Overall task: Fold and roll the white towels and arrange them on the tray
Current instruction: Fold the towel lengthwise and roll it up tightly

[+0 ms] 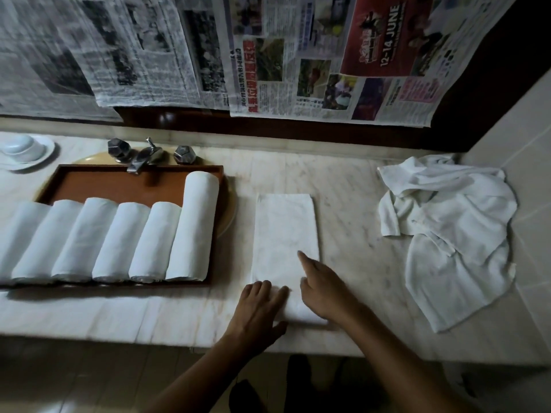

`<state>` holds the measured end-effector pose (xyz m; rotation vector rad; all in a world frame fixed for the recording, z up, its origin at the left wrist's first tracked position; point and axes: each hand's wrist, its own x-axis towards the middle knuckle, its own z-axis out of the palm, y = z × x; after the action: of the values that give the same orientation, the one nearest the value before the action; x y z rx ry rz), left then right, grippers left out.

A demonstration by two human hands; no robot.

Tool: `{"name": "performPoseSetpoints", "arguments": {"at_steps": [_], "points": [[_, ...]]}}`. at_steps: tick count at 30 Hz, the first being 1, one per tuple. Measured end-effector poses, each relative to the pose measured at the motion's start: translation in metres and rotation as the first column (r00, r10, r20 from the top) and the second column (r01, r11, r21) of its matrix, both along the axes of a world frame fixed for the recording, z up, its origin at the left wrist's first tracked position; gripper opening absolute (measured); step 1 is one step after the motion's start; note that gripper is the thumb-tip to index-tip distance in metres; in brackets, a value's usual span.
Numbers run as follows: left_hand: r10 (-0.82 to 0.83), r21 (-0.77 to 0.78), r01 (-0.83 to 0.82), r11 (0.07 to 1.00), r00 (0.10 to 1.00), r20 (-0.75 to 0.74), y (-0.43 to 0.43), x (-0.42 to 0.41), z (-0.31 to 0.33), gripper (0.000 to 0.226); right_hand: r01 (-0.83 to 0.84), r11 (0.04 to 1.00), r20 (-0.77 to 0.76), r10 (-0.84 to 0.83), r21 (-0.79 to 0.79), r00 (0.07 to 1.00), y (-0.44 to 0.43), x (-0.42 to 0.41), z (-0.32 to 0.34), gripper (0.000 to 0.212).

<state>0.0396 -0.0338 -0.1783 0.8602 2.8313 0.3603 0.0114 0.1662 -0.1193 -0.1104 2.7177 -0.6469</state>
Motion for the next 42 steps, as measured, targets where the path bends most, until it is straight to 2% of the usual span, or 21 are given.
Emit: {"name": "performPoseSetpoints", "arguments": {"at_steps": [3,6,9,12,17,19,21,24,27,31,35,38,40,42], "points": [[0.001,-0.007,-0.001,1.000,0.999,0.035,0.000,-0.004,0.002,0.072,-0.171,0.982,-0.150,0.180,0.074,0.972,-0.008,-0.039,-0.029,0.061],[0.004,0.013,-0.005,1.000,0.999,0.054,-0.001,-0.007,0.004,0.071,-0.373,0.891,-0.123,0.414,0.258,0.902,-0.019,-0.075,-0.055,0.060],[0.010,0.091,-0.013,0.996,0.999,0.035,0.003,-0.008,0.005,0.069,-0.454,0.822,-0.097,0.512,0.345,0.853,-0.026,-0.112,-0.069,0.069],[0.024,0.127,-0.026,0.992,1.000,0.019,0.008,-0.009,0.004,0.066,-0.436,0.826,-0.104,0.499,0.358,0.860,-0.028,-0.159,-0.076,0.068],[0.033,0.096,-0.038,0.995,0.998,0.051,0.005,-0.015,0.004,0.065,-0.414,0.850,-0.100,0.466,0.325,0.879,-0.044,-0.212,-0.081,0.065],[0.031,0.076,-0.036,0.996,0.997,0.072,0.005,-0.018,0.004,0.066,-0.419,0.857,-0.103,0.466,0.300,0.879,-0.041,-0.209,-0.081,0.065],[0.033,0.073,-0.040,0.997,0.995,0.096,0.005,-0.018,0.003,0.067,-0.392,0.884,-0.194,0.444,0.253,0.875,-0.032,-0.191,-0.078,0.063],[0.040,0.069,-0.047,0.997,0.993,0.107,0.005,-0.018,0.005,0.069,-0.266,0.946,-0.309,0.312,0.183,0.898,-0.005,-0.152,-0.080,0.059],[0.050,0.072,-0.058,0.996,0.993,0.106,0.005,-0.018,0.008,0.069,-0.152,0.951,-0.240,0.219,0.270,0.946,0.024,-0.150,-0.090,0.065],[0.068,0.082,-0.077,0.994,0.992,0.109,0.007,-0.020,0.008,0.067,-0.087,0.946,-0.194,0.154,0.313,0.969,0.041,-0.197,-0.095,0.071],[0.073,0.069,-0.082,0.994,0.990,0.118,0.010,-0.020,0.009,0.069,0.005,0.975,-0.202,0.041,0.223,0.979,0.046,-0.201,-0.089,0.066],[0.076,0.067,-0.084,0.994,0.992,0.103,0.010,-0.020,0.008,0.070,0.001,1.000,-0.199,-0.001,-0.004,0.980,0.049,-0.154,-0.071,0.058],[0.077,0.047,-0.082,0.996,0.992,0.104,0.008,-0.019,0.007,0.071,-0.012,0.985,-0.236,-0.030,-0.174,0.971,0.047,-0.100,-0.060,0.054],[0.072,0.013,-0.074,0.997,0.991,0.110,0.007,-0.019,0.005,0.073,-0.030,0.963,-0.283,-0.049,-0.269,0.958,0.044,-0.048,-0.052,0.053]]}}
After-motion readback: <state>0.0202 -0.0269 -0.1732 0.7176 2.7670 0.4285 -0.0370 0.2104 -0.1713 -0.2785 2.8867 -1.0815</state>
